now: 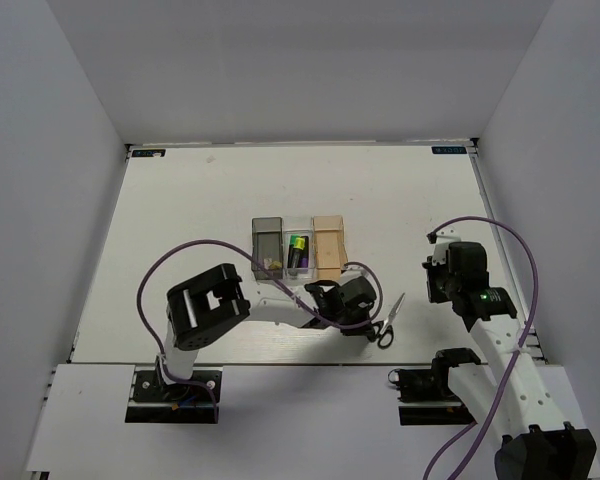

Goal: Sort the stationery into containers
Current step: Move the scissors to the center of the board.

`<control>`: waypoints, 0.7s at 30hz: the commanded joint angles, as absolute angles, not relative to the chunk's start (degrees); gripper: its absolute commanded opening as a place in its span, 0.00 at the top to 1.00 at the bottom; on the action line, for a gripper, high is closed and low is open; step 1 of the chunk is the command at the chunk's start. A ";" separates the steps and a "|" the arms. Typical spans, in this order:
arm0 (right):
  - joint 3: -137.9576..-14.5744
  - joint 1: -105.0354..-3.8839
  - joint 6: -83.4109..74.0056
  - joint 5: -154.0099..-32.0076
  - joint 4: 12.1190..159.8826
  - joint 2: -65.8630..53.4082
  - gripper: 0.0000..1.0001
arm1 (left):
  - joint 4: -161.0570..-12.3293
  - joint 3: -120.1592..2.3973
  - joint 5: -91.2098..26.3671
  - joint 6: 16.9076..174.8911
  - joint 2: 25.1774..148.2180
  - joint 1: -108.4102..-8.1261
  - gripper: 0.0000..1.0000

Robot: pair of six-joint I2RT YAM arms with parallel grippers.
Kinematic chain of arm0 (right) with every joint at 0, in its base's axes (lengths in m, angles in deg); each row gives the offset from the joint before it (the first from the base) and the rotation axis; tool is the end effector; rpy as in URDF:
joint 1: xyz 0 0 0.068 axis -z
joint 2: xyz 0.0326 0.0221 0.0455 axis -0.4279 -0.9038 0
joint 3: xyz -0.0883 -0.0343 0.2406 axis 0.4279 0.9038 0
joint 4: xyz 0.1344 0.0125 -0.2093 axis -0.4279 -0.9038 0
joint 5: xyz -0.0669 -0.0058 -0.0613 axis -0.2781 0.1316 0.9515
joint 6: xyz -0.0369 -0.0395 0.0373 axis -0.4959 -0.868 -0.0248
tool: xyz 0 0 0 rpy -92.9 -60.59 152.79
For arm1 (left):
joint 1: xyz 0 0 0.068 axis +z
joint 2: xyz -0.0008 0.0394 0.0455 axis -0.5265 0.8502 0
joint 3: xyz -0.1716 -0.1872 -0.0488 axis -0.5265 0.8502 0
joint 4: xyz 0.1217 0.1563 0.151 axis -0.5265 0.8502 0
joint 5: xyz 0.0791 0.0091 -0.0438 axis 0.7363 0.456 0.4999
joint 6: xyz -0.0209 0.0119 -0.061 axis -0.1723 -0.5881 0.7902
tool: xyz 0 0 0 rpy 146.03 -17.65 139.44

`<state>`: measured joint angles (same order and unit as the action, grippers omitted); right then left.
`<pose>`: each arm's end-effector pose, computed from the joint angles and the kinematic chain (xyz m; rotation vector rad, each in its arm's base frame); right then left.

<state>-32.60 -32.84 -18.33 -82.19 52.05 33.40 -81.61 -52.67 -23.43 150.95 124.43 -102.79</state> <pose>0.1609 0.0184 0.2121 -0.2642 2.3236 -0.0590 0.1307 -0.3781 0.1172 0.0984 2.7318 -0.9177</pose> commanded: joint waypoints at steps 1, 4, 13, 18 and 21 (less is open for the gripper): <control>-32.10 -32.45 -17.85 -83.43 52.67 34.25 1.00 | -71.86 -49.03 -19.42 148.31 119.40 -103.14 1.00; -32.10 -32.45 -17.93 -83.61 52.41 34.25 1.00 | -68.35 -47.80 -17.92 146.20 117.20 -103.05 1.00; -31.92 -32.19 -18.02 -84.05 52.41 34.07 0.98 | -59.99 -54.03 -13.18 138.38 117.90 -103.57 0.94; -31.92 -32.19 -18.20 -84.22 52.41 33.72 0.98 | -55.42 -59.56 -10.81 132.32 117.20 -104.72 0.73; -31.92 -32.28 -18.28 -84.31 52.58 33.63 0.98 | -53.57 -61.85 -9.84 130.64 115.80 -105.42 0.66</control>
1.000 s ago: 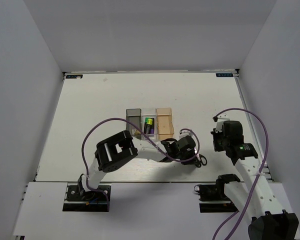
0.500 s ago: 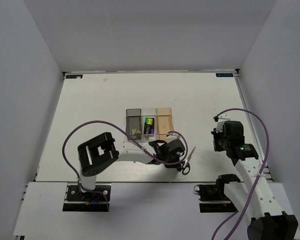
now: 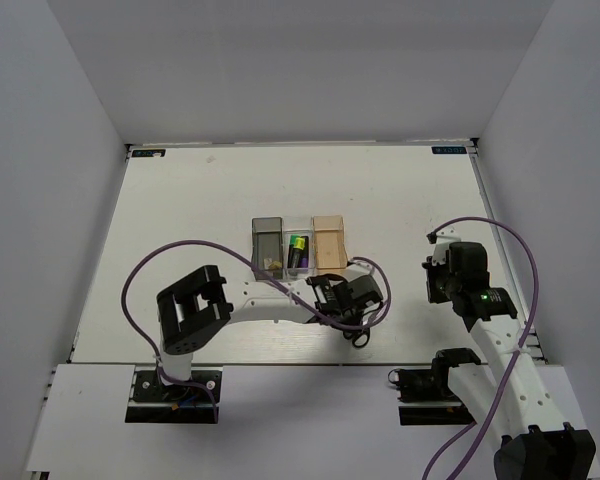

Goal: Sort the stationery into containers
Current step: Move the scissors to the center of the board, then pick up the scissors from the center of the board.

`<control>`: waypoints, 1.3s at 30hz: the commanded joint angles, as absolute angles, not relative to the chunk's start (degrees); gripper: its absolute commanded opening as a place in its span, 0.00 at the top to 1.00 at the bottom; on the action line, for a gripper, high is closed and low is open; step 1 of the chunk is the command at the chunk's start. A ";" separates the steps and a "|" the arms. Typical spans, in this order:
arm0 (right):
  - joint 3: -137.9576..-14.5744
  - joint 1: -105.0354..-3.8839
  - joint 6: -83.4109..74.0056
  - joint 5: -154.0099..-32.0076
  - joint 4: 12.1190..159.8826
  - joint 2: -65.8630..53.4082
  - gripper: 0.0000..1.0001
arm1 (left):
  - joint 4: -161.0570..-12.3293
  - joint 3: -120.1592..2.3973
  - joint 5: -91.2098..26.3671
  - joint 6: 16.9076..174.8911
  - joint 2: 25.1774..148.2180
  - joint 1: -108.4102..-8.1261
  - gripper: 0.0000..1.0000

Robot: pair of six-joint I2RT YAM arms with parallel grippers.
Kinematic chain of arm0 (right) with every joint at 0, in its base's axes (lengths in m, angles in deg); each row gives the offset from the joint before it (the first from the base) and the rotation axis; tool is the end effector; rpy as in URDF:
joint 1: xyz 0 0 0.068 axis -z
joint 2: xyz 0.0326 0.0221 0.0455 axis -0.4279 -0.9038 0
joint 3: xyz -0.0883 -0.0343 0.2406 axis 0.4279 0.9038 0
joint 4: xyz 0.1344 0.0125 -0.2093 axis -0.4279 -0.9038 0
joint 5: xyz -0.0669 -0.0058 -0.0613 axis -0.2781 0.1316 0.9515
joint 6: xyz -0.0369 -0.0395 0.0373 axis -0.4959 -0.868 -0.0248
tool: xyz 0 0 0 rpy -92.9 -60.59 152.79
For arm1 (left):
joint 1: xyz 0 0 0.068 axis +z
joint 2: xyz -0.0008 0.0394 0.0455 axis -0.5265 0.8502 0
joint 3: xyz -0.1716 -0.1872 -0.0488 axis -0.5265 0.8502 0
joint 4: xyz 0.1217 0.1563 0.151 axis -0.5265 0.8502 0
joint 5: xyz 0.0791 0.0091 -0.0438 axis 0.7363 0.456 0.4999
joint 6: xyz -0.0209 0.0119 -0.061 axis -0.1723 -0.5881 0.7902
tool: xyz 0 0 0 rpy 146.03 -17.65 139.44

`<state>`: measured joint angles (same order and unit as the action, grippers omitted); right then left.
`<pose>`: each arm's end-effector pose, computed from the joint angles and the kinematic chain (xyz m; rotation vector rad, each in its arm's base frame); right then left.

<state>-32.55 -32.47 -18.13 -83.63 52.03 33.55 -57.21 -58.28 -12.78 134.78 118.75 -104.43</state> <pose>0.1605 0.0186 0.2121 -0.2649 2.3226 -0.0311 0.1211 -0.3538 0.1529 0.4596 2.6759 -0.4385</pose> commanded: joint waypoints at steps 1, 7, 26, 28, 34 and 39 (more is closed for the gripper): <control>-31.92 -32.28 -18.28 -84.31 52.41 33.63 0.98 | -53.13 -62.12 -9.49 129.68 114.58 -105.33 0.66; -32.01 -32.10 -18.20 -84.31 52.41 33.72 0.98 | -50.14 -61.52 -7.03 127.39 111.49 -105.25 0.63; -31.92 -31.75 -18.11 -84.40 52.32 35.12 0.97 | -54.62 -59.13 -11.24 125.36 116.67 -102.96 0.66; -32.01 -31.66 -18.11 -84.31 52.14 33.99 0.97 | -55.14 -59.40 -11.94 125.54 117.54 -103.05 0.66; -32.09 -31.48 -18.11 -84.49 51.97 34.25 0.97 | -56.20 -59.75 -13.26 126.15 119.92 -103.40 0.66; -31.92 -31.40 -18.11 -84.84 52.05 34.33 0.97 | -55.85 -60.36 -13.18 126.24 121.68 -103.92 0.67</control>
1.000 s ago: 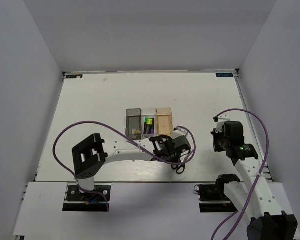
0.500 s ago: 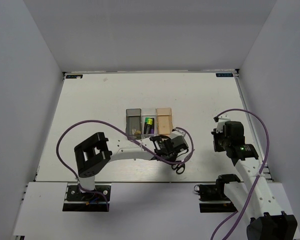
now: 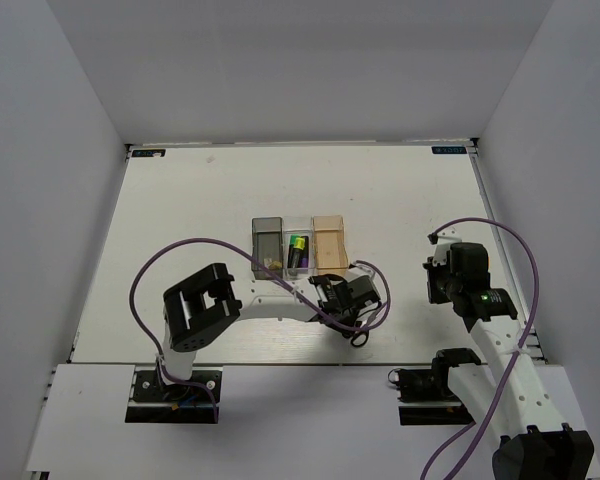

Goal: Sort the stationery into containers
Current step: Pick up the scissors from the center of the board, then place the scissors in the storage box.

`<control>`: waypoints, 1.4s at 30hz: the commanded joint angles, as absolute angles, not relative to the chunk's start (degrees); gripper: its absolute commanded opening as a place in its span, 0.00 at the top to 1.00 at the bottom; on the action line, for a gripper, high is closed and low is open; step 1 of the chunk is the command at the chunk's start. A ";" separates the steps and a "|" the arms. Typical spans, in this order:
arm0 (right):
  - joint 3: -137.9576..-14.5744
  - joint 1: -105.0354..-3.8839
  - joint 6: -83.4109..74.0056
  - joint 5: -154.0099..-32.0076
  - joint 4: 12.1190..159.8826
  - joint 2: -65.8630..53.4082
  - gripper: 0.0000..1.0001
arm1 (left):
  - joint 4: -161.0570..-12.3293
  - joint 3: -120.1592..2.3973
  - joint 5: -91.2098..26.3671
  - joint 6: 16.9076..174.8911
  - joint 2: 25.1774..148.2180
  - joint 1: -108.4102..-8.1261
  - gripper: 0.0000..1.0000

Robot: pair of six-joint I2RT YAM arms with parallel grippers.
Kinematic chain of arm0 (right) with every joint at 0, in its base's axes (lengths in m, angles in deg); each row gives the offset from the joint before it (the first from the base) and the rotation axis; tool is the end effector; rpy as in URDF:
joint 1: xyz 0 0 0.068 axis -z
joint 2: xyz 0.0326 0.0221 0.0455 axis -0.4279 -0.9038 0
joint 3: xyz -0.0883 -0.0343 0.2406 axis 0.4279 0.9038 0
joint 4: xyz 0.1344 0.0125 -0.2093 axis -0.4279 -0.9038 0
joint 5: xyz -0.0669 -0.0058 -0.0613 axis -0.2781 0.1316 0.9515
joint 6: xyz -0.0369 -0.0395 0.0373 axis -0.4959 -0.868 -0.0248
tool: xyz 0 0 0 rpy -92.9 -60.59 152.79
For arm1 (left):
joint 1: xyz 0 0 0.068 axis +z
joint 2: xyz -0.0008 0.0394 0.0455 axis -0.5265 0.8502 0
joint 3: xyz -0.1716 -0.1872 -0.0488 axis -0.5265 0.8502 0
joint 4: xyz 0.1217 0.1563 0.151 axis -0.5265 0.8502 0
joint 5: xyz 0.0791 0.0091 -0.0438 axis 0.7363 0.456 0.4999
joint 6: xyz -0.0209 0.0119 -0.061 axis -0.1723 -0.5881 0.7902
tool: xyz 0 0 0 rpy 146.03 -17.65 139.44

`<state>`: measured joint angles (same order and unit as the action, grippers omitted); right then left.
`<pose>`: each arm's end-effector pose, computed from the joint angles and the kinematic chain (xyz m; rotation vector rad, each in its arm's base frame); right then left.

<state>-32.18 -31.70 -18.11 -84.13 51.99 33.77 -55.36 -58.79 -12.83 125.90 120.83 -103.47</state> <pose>0.1598 0.0168 0.2105 -0.2536 2.3274 -0.0274 0.1268 -0.3512 0.1408 0.6572 2.6576 -0.3225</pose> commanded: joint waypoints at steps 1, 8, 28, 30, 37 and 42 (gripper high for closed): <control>-31.92 -31.22 -18.02 -84.75 51.97 34.34 0.97 | -55.85 -60.71 -12.91 126.24 122.12 -104.10 0.68; -32.01 -31.05 -18.11 -84.93 51.97 34.77 0.97 | -52.61 -60.80 -10.45 126.16 123.88 -105.24 0.69; -32.10 -30.43 -18.20 -84.75 51.97 35.65 0.66 | -50.23 -59.21 -5.97 118.52 110.79 -105.68 1.00; -31.92 -30.43 -18.20 -84.84 51.88 35.83 0.66 | -50.57 -59.83 -5.62 117.64 107.54 -105.60 1.00; -31.92 -30.34 -18.28 -84.75 52.06 36.09 0.63 | -50.14 -60.36 -0.61 117.45 100.51 -99.81 1.00; -31.75 -30.35 -18.20 -84.84 52.23 36.09 0.63 | -50.66 -61.42 4.49 120.70 101.20 -93.83 1.00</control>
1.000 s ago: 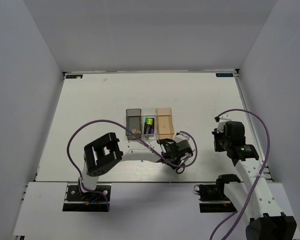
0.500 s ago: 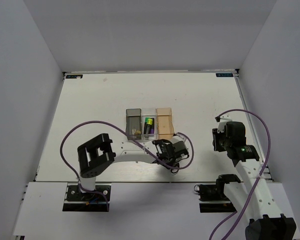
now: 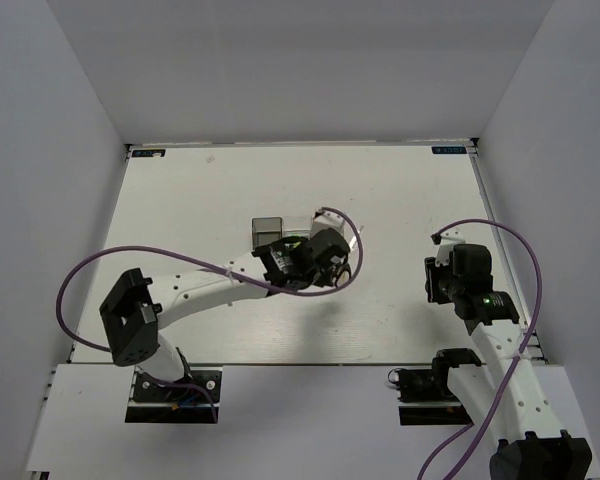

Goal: Sort the stationery into containers
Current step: Place the scissors in the storage box.

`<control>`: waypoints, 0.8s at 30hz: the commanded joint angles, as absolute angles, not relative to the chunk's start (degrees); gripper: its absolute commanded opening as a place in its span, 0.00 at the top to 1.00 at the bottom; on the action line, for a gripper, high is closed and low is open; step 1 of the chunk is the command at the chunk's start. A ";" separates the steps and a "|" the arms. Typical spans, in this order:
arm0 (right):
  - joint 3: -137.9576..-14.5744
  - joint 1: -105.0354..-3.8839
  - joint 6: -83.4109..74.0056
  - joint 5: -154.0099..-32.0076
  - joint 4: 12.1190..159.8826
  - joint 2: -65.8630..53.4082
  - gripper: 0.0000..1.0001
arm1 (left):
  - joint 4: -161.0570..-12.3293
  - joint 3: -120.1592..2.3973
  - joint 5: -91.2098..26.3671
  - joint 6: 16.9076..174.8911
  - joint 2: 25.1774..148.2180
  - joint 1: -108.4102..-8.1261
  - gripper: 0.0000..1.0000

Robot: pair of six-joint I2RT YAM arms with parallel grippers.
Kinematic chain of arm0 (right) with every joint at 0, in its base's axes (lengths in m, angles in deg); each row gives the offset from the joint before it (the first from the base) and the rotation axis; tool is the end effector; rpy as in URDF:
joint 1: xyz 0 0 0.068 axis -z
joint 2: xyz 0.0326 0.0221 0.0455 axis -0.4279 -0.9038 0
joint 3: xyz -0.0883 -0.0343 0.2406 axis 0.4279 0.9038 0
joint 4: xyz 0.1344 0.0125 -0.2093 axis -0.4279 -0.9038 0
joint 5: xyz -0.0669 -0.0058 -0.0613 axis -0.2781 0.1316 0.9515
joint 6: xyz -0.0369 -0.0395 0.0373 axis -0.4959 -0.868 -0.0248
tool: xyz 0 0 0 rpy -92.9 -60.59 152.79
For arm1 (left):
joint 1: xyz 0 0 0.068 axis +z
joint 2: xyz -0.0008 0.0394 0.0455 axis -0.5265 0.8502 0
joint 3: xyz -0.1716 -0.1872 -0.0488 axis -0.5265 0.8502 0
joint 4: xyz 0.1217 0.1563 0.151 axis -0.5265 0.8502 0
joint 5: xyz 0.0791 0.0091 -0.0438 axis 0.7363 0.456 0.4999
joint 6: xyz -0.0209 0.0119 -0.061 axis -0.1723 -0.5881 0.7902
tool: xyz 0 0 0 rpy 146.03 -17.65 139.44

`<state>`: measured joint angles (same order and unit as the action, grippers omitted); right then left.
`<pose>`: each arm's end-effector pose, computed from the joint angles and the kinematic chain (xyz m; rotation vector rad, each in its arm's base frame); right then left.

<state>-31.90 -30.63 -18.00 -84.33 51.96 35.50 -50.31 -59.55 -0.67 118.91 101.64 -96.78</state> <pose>0.1568 0.0137 0.2130 -0.2286 2.3052 -0.0316 0.1605 -0.2956 0.2551 0.4614 2.3533 -0.3120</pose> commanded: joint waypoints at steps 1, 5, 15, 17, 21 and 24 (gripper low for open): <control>-31.83 -30.43 -18.28 -84.75 52.23 36.27 0.63 | -50.84 -62.38 4.58 120.79 101.73 -93.04 1.00; -31.83 -30.52 -18.28 -84.75 52.23 36.27 0.63 | -50.05 -67.47 5.54 120.53 106.21 -89.26 1.00; -31.92 -30.52 -18.20 -84.75 52.06 37.23 0.63 | -45.66 -78.73 4.93 120.88 118.08 -84.95 1.00; -31.83 -30.52 -18.11 -84.75 52.23 37.24 0.63 | -45.30 -78.38 5.02 121.49 118.78 -84.77 1.00; -31.75 -30.34 -18.20 -84.75 52.23 37.50 0.63 | -45.13 -78.03 5.46 121.59 119.75 -84.68 1.00; -31.75 -30.43 -18.28 -84.84 52.40 37.50 0.62 | -44.51 -78.64 5.29 121.67 120.97 -84.68 1.00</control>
<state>-31.90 -30.63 -18.00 -84.31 51.96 36.90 -45.10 -76.75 4.00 120.98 121.02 -84.74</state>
